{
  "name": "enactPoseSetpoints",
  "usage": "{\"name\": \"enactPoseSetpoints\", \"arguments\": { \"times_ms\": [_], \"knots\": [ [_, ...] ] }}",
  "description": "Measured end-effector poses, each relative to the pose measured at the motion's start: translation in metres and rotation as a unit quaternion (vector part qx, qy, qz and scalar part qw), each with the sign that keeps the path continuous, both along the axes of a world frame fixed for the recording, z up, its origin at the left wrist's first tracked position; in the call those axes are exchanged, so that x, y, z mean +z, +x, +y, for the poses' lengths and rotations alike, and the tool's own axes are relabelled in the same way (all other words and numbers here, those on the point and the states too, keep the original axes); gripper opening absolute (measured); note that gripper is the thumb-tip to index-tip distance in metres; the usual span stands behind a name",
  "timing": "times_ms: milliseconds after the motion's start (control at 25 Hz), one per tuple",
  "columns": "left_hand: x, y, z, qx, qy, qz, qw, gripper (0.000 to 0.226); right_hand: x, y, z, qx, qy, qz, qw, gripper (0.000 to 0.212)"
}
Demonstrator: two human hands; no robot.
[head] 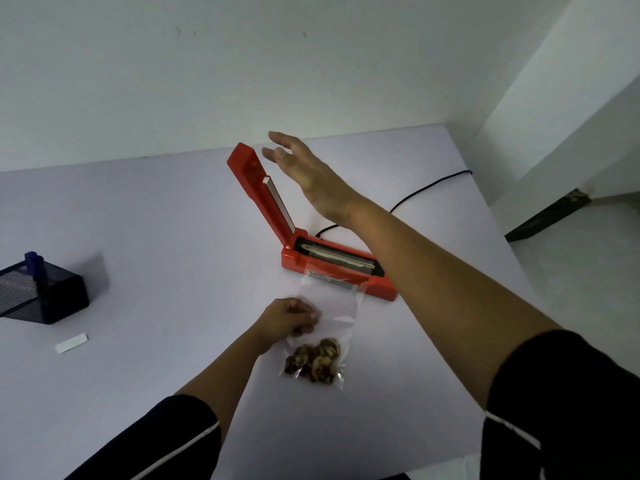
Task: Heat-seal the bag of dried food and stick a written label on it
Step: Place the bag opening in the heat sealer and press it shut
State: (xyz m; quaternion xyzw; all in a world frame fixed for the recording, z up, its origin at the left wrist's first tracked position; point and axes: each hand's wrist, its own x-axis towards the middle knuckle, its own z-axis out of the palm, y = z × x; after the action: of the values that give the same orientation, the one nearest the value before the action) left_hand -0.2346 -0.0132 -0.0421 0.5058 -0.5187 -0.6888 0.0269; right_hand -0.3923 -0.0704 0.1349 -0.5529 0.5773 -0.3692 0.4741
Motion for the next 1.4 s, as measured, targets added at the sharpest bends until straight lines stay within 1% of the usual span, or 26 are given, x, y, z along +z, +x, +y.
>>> {"name": "enactPoseSetpoints", "arguments": {
  "times_ms": [120, 160, 240, 280, 320, 400, 440, 480, 600, 720, 800, 960, 1120, 1200, 1320, 1400],
  "knots": [
    [0.003, -0.002, -0.004, 0.004, -0.016, 0.006, 1.0, 0.012, -0.024, -0.031, 0.021, -0.06, 0.013, -0.009, 0.998, 0.045],
    [0.004, -0.005, -0.006, 0.018, -0.027, 0.011, 0.999, 0.012, -0.037, -0.046, 0.034, -0.09, 0.027, 0.007, 0.996, 0.043],
    [0.008, -0.013, -0.008, 0.061, -0.05, 0.017, 0.997, 0.015, -0.066, -0.079, 0.064, -0.126, 0.07, 0.09, 0.985, 0.044],
    [0.011, -0.018, -0.009, 0.076, -0.063, 0.015, 0.995, 0.02, -0.079, -0.094, 0.08, -0.116, 0.11, 0.147, 0.976, 0.054],
    [0.014, -0.024, -0.01, 0.086, -0.077, 0.009, 0.993, 0.027, -0.092, -0.107, 0.097, -0.089, 0.159, 0.198, 0.963, 0.068],
    [0.02, -0.036, -0.01, 0.104, -0.108, -0.014, 0.989, 0.037, -0.11, -0.119, 0.123, -0.025, 0.232, 0.255, 0.938, 0.094],
    [0.023, -0.042, -0.009, 0.117, -0.123, -0.028, 0.985, 0.039, -0.116, -0.119, 0.131, -0.007, 0.237, 0.268, 0.934, 0.103],
    [0.024, -0.047, -0.009, 0.131, -0.138, -0.045, 0.981, 0.04, -0.121, -0.117, 0.135, -0.004, 0.224, 0.28, 0.933, 0.107],
    [0.026, -0.058, -0.009, 0.153, -0.19, -0.102, 0.965, 0.035, -0.129, -0.111, 0.134, -0.026, 0.174, 0.33, 0.928, 0.102],
    [0.03, -0.068, -0.007, 0.146, -0.261, -0.177, 0.938, 0.023, -0.132, -0.111, 0.133, -0.037, 0.163, 0.351, 0.921, 0.097],
    [0.034, -0.074, -0.004, 0.144, -0.307, -0.204, 0.918, 0.016, -0.134, -0.11, 0.133, -0.041, 0.164, 0.361, 0.917, 0.097],
    [0.037, -0.079, 0.003, 0.098, -0.389, -0.211, 0.891, 0.014, -0.133, -0.108, 0.133, -0.044, 0.167, 0.381, 0.908, 0.096],
    [0.039, -0.078, 0.01, 0.042, -0.462, -0.187, 0.866, 0.014, -0.134, -0.107, 0.134, -0.047, 0.168, 0.382, 0.908, 0.097],
    [0.042, -0.078, 0.012, 0.054, -0.464, -0.174, 0.867, 0.015, -0.133, -0.107, 0.134, -0.047, 0.17, 0.38, 0.908, 0.097],
    [0.042, -0.077, 0.014, 0.092, -0.437, -0.16, 0.88, 0.014, -0.132, -0.106, 0.134, -0.048, 0.169, 0.381, 0.908, 0.097],
    [0.041, -0.075, 0.015, 0.1, -0.418, -0.154, 0.89, 0.015, -0.131, -0.106, 0.134, -0.049, 0.168, 0.378, 0.909, 0.097]
  ]
}}
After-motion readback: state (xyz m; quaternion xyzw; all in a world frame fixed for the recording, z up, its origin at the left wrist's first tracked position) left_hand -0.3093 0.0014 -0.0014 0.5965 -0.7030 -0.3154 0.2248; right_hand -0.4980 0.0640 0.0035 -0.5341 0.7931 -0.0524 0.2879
